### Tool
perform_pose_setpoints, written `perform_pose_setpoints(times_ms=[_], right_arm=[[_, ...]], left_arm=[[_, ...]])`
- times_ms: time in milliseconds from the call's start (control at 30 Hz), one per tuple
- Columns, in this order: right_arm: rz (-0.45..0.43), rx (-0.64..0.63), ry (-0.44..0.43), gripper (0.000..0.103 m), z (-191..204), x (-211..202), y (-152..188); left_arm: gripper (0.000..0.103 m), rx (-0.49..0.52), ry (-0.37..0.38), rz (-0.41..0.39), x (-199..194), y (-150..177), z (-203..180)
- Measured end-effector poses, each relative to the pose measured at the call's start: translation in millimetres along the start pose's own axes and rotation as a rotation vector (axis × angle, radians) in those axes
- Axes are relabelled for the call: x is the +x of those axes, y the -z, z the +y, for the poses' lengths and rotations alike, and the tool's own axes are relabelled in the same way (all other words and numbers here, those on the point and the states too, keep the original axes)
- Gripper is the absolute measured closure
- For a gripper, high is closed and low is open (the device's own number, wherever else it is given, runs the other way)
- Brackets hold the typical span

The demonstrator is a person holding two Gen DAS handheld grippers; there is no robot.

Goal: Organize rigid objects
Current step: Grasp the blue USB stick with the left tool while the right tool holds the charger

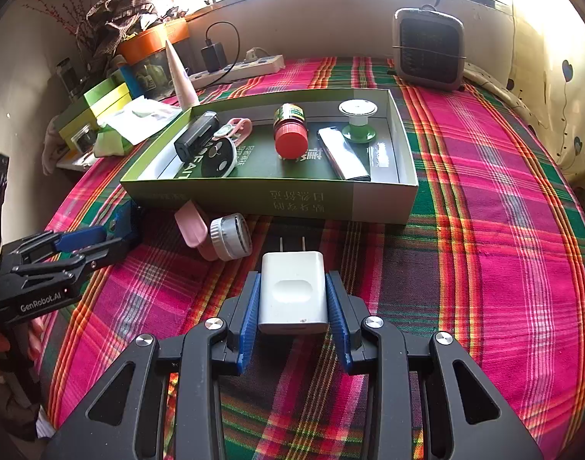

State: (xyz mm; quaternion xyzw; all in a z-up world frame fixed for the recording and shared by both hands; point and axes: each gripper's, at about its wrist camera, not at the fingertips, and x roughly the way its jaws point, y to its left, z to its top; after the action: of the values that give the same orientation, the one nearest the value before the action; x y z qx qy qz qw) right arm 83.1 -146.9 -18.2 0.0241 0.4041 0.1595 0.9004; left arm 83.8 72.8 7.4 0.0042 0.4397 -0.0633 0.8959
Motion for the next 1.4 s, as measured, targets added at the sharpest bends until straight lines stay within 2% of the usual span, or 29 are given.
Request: perform_pose_setpoints(times_ms=[200,233,400,667,967,1167,1400], right_arm=[[0.000,0.000,0.000,0.068,0,0,0],[0.000,0.000,0.000,0.068,0,0,0],[-0.001,0.002,-0.003,0.068,0,-1,0],[-0.002,0.010,-0.012,0.068,-1,-2,1],[-0.005,0.030,-0.039,0.068,-5,-2,1],[-0.006,0.036,-0.048,0.068,-6,-2,1],[-0.006,0.039,-0.051,0.068,-6,-2,1]], left_arm=[[0.049,-0.056,-0.017,-0.004,-7,1,14],[0.049,-0.067,-0.002,-0.013,-9,-1,14],[0.049,-0.052,0.021,-0.043,-12,-14,-5],[0.049,-0.036,-0.087,0.001,10,-26,-26],[0.049,-0.049,-0.105,0.012,3,-15,-19],[0.049,-0.075,-0.146,0.022,1,-9,-4],[0.049,-0.102,-0.089,0.005,3,-7,0]])
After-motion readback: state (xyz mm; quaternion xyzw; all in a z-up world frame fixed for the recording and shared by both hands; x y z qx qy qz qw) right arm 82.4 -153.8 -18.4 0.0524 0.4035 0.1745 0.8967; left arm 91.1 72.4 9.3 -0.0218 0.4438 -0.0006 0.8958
